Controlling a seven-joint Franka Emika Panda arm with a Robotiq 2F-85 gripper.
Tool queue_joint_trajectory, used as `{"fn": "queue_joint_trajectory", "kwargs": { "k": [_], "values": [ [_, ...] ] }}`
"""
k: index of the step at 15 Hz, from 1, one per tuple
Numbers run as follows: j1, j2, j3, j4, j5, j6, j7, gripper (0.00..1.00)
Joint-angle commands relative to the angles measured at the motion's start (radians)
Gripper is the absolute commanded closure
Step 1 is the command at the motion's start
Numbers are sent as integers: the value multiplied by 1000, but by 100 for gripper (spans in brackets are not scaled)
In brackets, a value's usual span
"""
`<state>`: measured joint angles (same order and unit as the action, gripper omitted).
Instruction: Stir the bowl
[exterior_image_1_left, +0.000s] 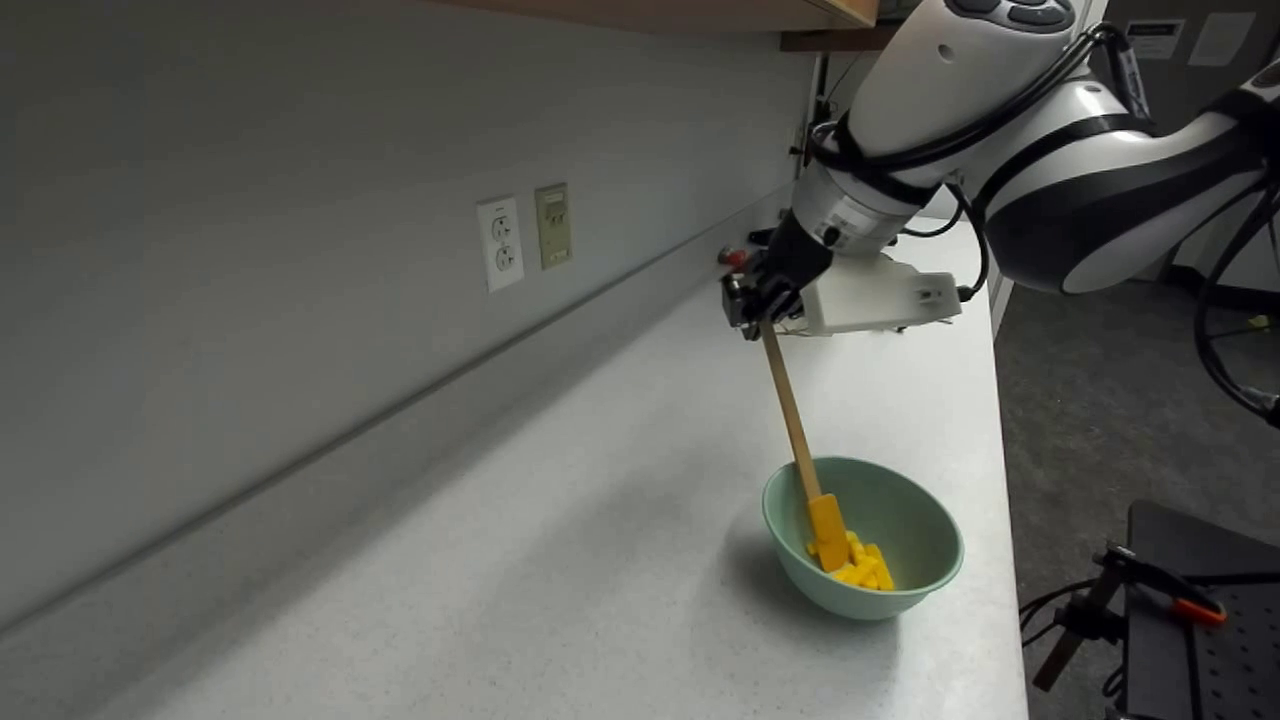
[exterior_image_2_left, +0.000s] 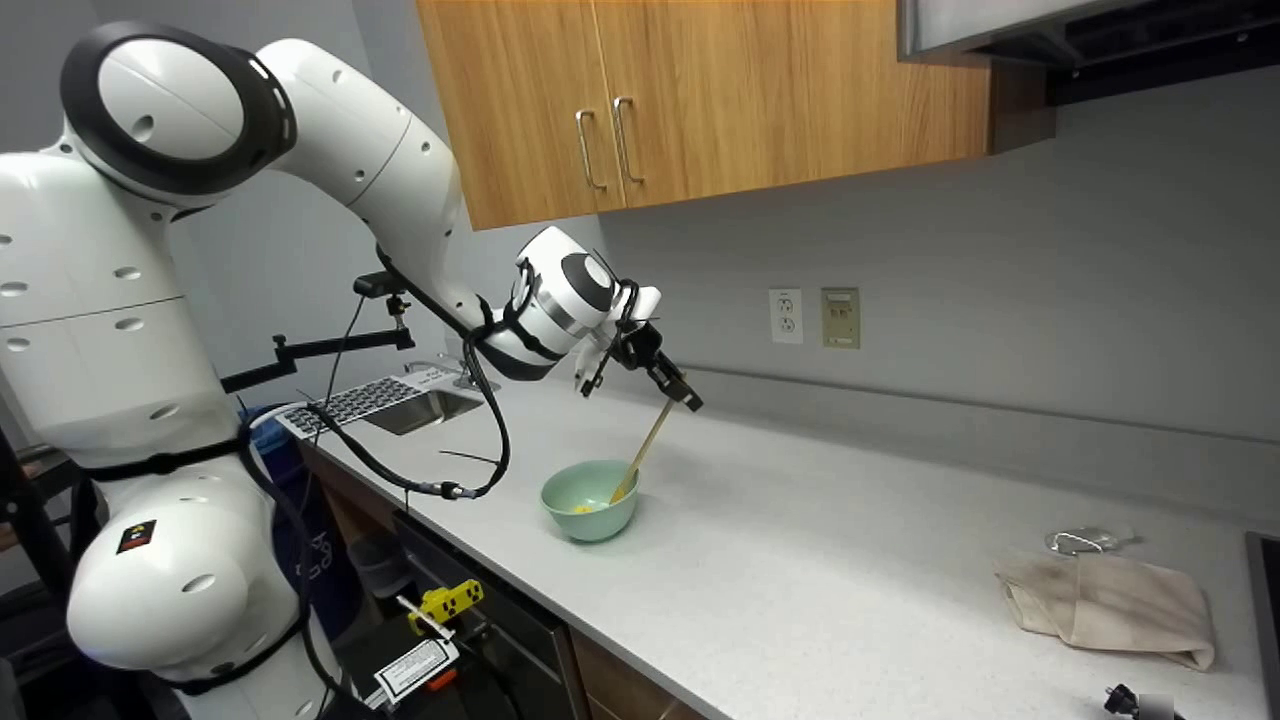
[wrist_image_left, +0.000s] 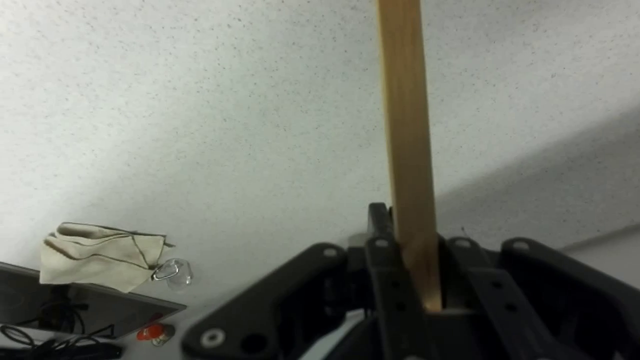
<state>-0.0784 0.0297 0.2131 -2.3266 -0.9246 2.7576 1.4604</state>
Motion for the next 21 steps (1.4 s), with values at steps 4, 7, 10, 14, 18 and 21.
{"fn": "queue_joint_trajectory", "kwargs": {
  "k": [4, 7, 10, 14, 18, 21],
  "values": [
    [-7, -18, -4, -12, 44, -3, -31, 98],
    [-16, -23, -6, -17, 113, 12, -72, 98],
    [-22, -27, -11, -18, 182, 10, -109, 98],
    [-22, -31, -19, -18, 245, 6, -149, 98],
    [-19, -23, -16, -20, 351, 8, -232, 98],
    [-13, -16, -6, -23, 448, -5, -315, 98]
  ]
}}
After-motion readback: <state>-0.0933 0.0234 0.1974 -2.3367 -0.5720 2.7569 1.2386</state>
